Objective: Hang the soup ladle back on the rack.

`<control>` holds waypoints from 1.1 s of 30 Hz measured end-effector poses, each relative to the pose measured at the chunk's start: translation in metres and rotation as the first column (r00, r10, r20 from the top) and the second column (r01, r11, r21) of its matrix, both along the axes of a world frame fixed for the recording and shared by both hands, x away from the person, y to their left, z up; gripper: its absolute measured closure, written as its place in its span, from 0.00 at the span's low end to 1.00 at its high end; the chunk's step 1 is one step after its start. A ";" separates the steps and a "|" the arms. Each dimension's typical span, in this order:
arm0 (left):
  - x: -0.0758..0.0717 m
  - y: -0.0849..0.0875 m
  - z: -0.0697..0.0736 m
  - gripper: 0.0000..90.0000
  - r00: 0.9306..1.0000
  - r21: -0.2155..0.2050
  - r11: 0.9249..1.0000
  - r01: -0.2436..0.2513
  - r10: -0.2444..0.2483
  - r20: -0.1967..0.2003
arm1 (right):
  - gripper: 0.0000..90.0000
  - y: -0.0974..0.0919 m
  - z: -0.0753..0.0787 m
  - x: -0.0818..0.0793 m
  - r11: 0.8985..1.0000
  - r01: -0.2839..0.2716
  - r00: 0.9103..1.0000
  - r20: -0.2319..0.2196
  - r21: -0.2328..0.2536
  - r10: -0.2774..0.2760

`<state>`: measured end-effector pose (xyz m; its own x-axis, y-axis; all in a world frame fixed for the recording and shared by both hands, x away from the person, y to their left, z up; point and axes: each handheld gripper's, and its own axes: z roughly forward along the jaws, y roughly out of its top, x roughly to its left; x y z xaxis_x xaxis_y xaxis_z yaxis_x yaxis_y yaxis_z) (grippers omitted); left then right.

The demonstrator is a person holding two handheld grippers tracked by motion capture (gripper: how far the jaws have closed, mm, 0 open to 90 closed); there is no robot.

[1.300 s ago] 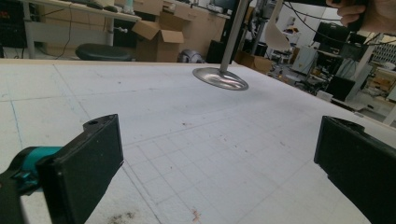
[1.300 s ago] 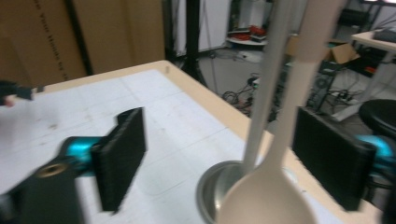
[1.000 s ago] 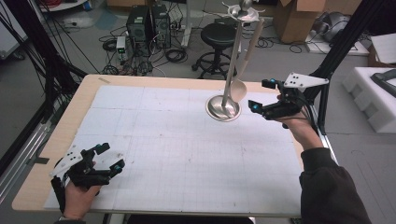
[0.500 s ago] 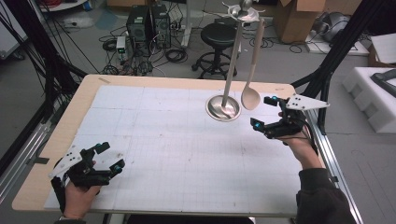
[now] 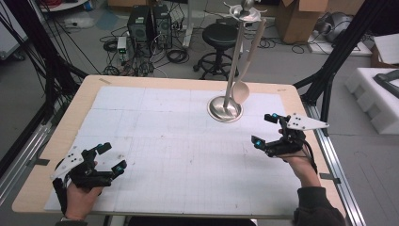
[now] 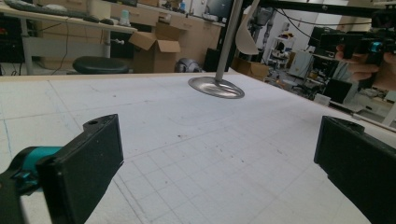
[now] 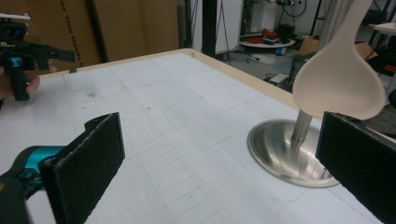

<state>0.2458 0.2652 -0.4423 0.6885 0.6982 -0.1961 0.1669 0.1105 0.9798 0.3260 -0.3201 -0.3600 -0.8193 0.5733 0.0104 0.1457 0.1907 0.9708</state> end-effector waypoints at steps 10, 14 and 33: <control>0.000 -0.002 -0.001 0.02 1.000 0.005 1.000 0.007 -0.007 -0.003 | 0.00 -0.003 -0.024 -0.016 0.999 0.040 0.999 -0.001 0.025 -0.040; 0.001 -0.003 -0.001 0.02 1.000 0.011 1.000 0.008 -0.008 -0.004 | 0.00 -0.002 -0.036 -0.020 0.998 0.052 0.998 -0.020 0.019 -0.052; 0.001 -0.004 -0.001 0.02 1.000 0.019 1.000 0.008 -0.008 0.001 | 0.00 -0.020 -0.055 -0.044 0.990 0.113 0.994 -0.005 0.082 -0.113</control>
<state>0.2464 0.2614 -0.4437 0.6945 0.6959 -0.1826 0.1671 0.0909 0.9817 0.2824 -0.3402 -0.4154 -0.7493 0.6594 0.0610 0.1618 0.0929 0.9824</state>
